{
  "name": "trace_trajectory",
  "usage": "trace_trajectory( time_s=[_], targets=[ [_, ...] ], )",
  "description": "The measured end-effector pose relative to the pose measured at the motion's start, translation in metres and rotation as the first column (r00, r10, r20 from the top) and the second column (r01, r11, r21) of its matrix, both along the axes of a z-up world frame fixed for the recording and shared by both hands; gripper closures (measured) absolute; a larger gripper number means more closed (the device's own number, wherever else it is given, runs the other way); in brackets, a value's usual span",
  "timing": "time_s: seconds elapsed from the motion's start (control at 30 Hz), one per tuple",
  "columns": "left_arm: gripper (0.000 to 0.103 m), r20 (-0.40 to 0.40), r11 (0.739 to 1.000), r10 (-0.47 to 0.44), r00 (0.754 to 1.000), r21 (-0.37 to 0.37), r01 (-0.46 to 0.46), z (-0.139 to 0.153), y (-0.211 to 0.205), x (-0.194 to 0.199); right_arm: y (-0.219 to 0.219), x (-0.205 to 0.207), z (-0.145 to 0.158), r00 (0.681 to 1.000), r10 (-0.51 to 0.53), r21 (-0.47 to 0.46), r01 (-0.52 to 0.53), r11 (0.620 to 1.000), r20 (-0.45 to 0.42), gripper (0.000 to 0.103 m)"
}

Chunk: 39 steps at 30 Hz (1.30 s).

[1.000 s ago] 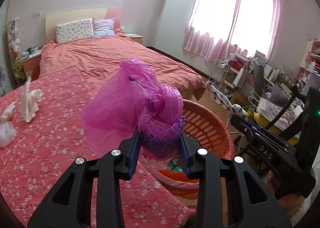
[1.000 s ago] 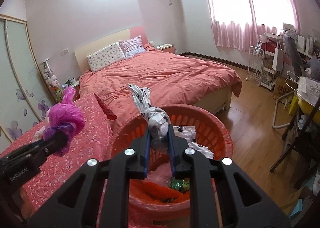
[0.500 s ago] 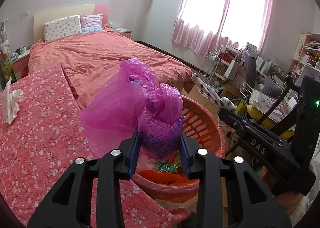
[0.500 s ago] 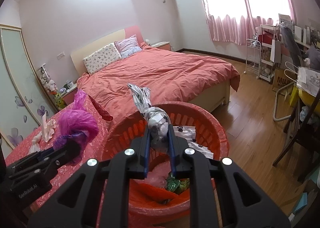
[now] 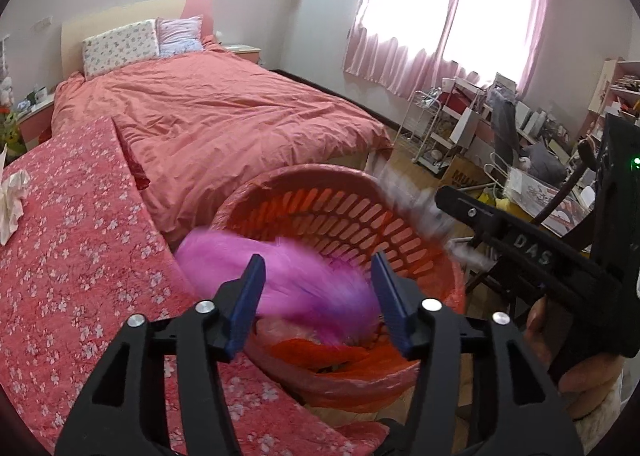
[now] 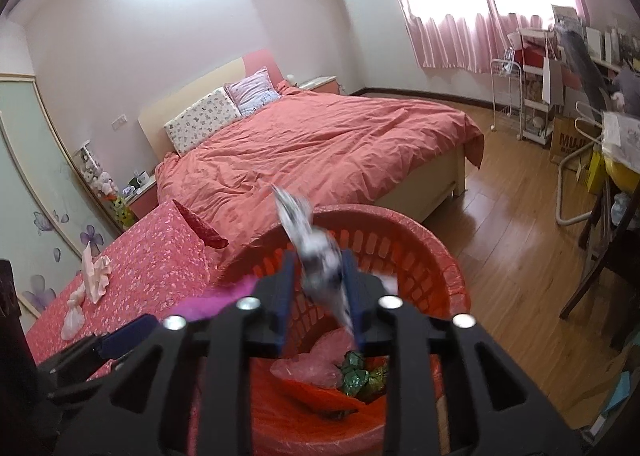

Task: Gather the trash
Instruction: 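Carry both bags over the orange basket and open both tools, then return to the bed and grasp the clear knotted bag with the left tool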

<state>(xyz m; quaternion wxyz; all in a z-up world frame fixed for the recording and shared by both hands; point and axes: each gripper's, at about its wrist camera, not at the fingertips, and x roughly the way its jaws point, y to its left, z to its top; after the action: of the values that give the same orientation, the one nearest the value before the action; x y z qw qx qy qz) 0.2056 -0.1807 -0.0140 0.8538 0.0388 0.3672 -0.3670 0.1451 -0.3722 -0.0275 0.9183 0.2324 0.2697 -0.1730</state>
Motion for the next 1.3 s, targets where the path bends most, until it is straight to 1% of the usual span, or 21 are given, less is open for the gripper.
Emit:
trace_trajectory(
  time_s=[0.03,0.1,0.13,0.2,0.3,0.4,0.5,0.6,0.67,0.7,0.73,0.8,0.87,0.9,0.93,1.03,1.1,1.17,1.27,1.3],
  targets=[
    [0.041,-0.002,1.0,0.007,1.0,0.005,-0.007,-0.001,0.002,0.001,0.0,0.0,-0.001,1.0,-0.002,-0.001,0.002,1.0,-0.003,0.061],
    [0.037,-0.002,0.999,0.031,1.0,0.016,-0.031,-0.004,0.009,0.004,0.003,0.0,-0.005,1.0,-0.009,-0.016,0.008,1.0,-0.013,0.048],
    [0.033,0.001,0.999,0.043,0.999,0.02,-0.043,-0.005,0.014,0.006,0.003,0.0,-0.006,1.0,-0.01,-0.022,0.009,1.0,-0.014,0.045],
    [0.027,0.02,0.996,0.081,0.997,0.036,-0.082,-0.006,0.025,0.008,0.009,0.0,-0.007,1.0,-0.014,-0.048,0.013,0.999,-0.02,0.036],
    [0.019,0.054,0.989,0.133,0.99,0.061,-0.136,-0.008,0.044,0.012,0.016,0.002,-0.008,0.999,-0.015,-0.09,0.012,0.996,-0.033,0.029],
    [0.018,0.082,0.974,0.205,0.975,0.085,-0.212,-0.01,0.073,0.022,0.023,0.006,-0.007,0.999,-0.018,-0.121,0.013,0.993,-0.039,0.022],
    [0.018,0.09,0.953,0.279,0.956,0.095,-0.287,-0.011,0.105,0.034,0.032,0.011,-0.007,0.999,-0.016,-0.147,0.009,0.989,-0.05,0.02],
    [0.018,0.105,0.918,0.371,0.923,0.106,-0.381,-0.012,0.144,0.047,0.044,0.018,-0.007,0.998,-0.008,-0.172,-0.002,0.985,-0.058,0.019],
    [0.018,0.111,0.885,0.438,0.892,0.12,-0.449,-0.013,0.174,0.058,0.053,0.023,-0.006,0.998,0.005,-0.189,-0.017,0.982,-0.062,0.019],
    [0.018,0.114,0.866,0.472,0.874,0.126,-0.484,-0.013,0.189,0.064,0.058,0.025,-0.005,0.998,0.013,-0.196,-0.025,0.98,-0.061,0.019],
    [0.018,0.122,0.841,0.511,0.851,0.135,-0.525,-0.013,0.205,0.071,0.062,0.027,-0.004,0.998,0.017,-0.201,-0.029,0.979,-0.061,0.019],
    [0.018,0.137,0.802,0.564,0.814,0.145,-0.58,-0.014,0.23,0.084,0.07,0.032,-0.001,0.998,0.029,-0.205,-0.039,0.978,-0.053,0.018],
    [0.018,0.157,0.75,0.623,0.767,0.159,-0.642,-0.013,0.257,0.101,0.079,0.037,0.002,0.998,0.049,-0.197,-0.057,0.979,-0.043,0.018],
    [0.018,0.156,0.729,0.646,0.747,0.165,-0.664,-0.014,0.269,0.112,0.084,0.04,0.003,0.998,0.058,-0.19,-0.064,0.98,-0.038,0.018],
    [0.018,0.15,0.721,0.655,0.74,0.168,-0.672,-0.013,0.274,0.118,0.087,0.042,0.003,0.997,0.062,-0.186,-0.068,0.98,-0.034,0.018],
    [0.018,0.105,0.689,0.7,0.706,0.159,-0.707,-0.014,0.298,0.147,0.102,0.053,0.006,0.995,0.092,-0.18,-0.096,0.979,-0.032,0.018],
    [0.018,0.093,0.678,0.712,0.696,0.167,-0.716,-0.016,0.303,0.161,0.113,0.062,0.006,0.993,0.115,-0.183,-0.12,0.976,-0.04,0.018],
    [0.019,0.088,0.67,0.717,0.692,0.189,-0.718,-0.019,0.304,0.177,0.122,0.071,0.005,0.989,0.137,-0.181,-0.143,0.973,-0.047,0.018],
    [0.023,0.081,0.673,0.708,0.702,0.223,-0.705,-0.027,0.305,0.19,0.133,0.082,0.003,0.985,0.163,-0.179,-0.171,0.969,-0.059,0.018],
    [0.029,0.056,0.681,0.703,0.709,0.234,-0.694,-0.031,0.306,0.194,0.137,0.085,0.003,0.983,0.172,-0.178,-0.181,0.967,-0.063,0.018]
  ],
)
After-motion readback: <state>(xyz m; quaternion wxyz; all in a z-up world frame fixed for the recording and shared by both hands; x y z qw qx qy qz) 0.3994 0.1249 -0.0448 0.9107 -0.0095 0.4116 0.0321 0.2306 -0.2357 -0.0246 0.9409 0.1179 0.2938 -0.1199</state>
